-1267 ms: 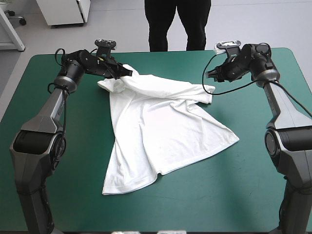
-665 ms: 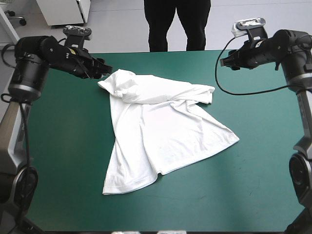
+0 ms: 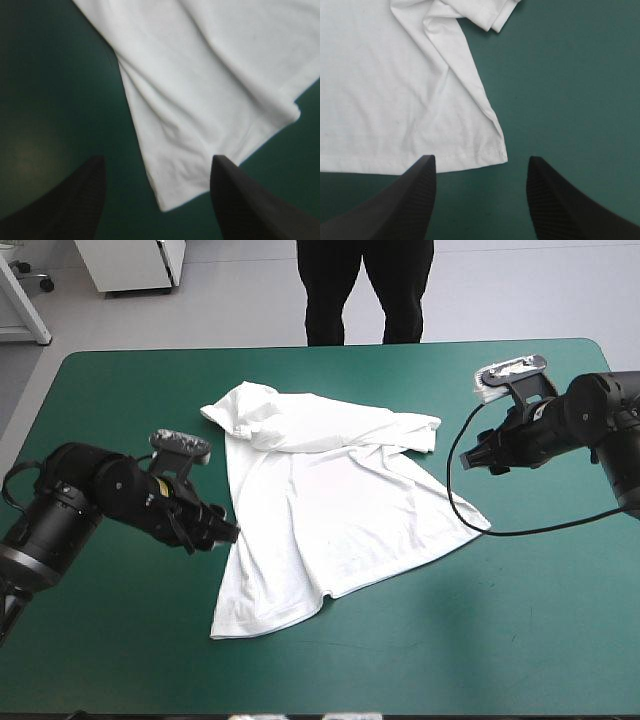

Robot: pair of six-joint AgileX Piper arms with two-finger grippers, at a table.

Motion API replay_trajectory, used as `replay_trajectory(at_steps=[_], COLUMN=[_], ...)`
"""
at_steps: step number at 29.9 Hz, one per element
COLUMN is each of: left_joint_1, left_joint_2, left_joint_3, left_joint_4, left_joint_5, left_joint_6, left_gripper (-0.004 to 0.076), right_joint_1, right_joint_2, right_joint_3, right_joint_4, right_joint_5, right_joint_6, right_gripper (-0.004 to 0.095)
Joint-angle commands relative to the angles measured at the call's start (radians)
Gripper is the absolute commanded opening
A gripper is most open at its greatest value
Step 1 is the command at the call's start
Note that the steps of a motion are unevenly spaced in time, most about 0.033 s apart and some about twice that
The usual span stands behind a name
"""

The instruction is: Fold the cloth

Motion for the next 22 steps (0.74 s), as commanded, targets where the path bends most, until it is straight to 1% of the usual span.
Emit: replay_trajectory(at_steps=[1, 3, 6, 13, 20, 22], left_joint_1=[-0.006, -0.006, -0.006, -0.053, -0.106, -0.106], left_joint_2=[-0.046, -0.046, -0.046, -0.041, 0.072, 0.109], left_joint_3=[0.105, 0.171, 0.256, 0.404, 0.494, 0.496], left_joint_4=[-0.027, -0.027, -0.066, -0.081, -0.073, -0.075], left_joint_5=[0.037, 0.031, -0.01, -0.162, -0.276, -0.297], left_joint_6=[-0.013, -0.013, -0.008, -0.016, -0.039, -0.039], left_gripper=[0.0449, 0.0449, 0.0449, 0.0449, 0.0449, 0.0449], right_joint_1=[0.002, 0.002, 0.002, 0.002, 0.002, 0.019], right_joint_2=[-0.059, -0.072, -0.081, -0.083, -0.083, -0.083], right_joint_3=[0.036, 0.067, 0.104, 0.117, 0.118, 0.118], right_joint_4=[-0.027, -0.038, -0.04, -0.04, -0.042, -0.086], right_joint_5=[-0.038, -0.046, -0.063, -0.085, -0.085, -0.08], right_joint_6=[-0.01, -0.01, -0.013, -0.013, -0.021, -0.029], right_gripper=[0.0513, 0.0513, 0.0513, 0.0512, 0.0513, 0.0513])
